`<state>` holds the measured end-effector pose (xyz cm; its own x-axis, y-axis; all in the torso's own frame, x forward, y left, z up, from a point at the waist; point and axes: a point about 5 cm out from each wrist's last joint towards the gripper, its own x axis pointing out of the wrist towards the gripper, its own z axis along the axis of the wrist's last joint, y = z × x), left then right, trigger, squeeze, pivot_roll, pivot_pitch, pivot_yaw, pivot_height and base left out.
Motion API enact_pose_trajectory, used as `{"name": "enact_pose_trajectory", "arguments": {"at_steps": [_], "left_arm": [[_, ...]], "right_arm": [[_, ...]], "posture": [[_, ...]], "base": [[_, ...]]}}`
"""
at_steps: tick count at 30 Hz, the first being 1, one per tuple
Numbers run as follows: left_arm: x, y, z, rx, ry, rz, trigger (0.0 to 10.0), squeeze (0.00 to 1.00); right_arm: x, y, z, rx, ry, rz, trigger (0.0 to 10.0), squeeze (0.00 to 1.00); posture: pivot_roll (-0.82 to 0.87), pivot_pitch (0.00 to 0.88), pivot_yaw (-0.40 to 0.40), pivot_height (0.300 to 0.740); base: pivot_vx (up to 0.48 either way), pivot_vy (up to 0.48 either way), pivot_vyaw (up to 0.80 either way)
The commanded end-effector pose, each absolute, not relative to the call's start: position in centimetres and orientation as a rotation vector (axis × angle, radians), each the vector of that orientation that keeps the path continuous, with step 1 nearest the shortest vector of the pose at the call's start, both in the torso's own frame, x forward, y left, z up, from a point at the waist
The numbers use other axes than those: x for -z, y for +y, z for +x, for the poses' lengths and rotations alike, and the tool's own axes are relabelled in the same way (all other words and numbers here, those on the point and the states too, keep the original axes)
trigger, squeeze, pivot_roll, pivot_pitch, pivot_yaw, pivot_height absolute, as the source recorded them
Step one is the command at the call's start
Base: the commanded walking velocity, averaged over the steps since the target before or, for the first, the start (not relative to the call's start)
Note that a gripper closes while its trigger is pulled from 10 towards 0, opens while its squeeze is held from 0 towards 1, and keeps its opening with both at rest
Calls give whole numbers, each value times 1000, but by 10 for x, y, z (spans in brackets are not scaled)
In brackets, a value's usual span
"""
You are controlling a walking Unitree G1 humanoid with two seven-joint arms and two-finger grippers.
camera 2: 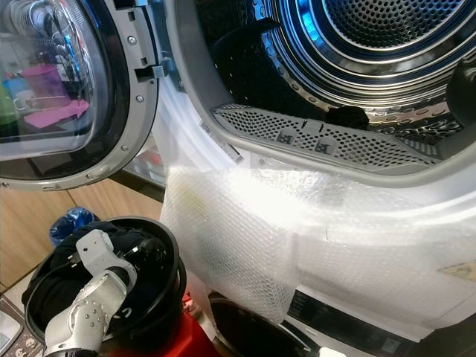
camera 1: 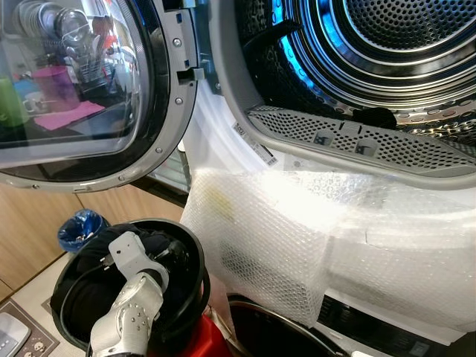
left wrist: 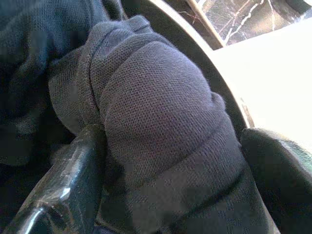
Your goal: Clothes washing
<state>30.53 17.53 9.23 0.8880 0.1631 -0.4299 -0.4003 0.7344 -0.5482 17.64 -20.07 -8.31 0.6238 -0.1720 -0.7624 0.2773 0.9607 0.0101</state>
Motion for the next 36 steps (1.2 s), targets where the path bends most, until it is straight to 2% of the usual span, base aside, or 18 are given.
{"name": "enact_pose_trajectory", "arguments": {"at_steps": [1, 6, 9, 10, 11, 20, 36], "left_arm": [[-90, 177, 309, -328, 384, -712, 10000, 0], [-86, 188, 315, -364, 440, -787, 10000, 0], [-82, 188, 315, -360, 494, -767, 10000, 0], [-82, 188, 315, -350, 513, -749, 2196, 0], [-83, 187, 316, -343, 513, -744, 0, 0], [-80, 179, 310, -348, 529, -772, 0, 0], [-86, 182, 309, -355, 491, -755, 0, 0]], "right_arm": [[83, -202, 176, 245, 871, 117, 10000, 0], [81, -209, 178, 247, 861, 104, 10000, 0], [81, -211, 178, 243, 860, 95, 10000, 0], [80, -211, 179, 238, 858, 89, 10000, 0], [80, -211, 180, 233, 859, 86, 10000, 0], [79, -202, 185, 206, 855, 89, 10000, 0], [83, -199, 178, 211, 873, 97, 10000, 0]], "posture": [[75, 0, 11, 740], [61, 0, -9, 740], [62, 0, -19, 740], [65, 0, -20, 740], [74, 0, -19, 740], [82, 0, -15, 740], [76, 9, 1, 740]], "base": [[0, 0, 0], [0, 0, 0], [0, 0, 0], [0, 0, 0], [0, 0, 0], [0, 0, 0], [0, 0, 0]]}}
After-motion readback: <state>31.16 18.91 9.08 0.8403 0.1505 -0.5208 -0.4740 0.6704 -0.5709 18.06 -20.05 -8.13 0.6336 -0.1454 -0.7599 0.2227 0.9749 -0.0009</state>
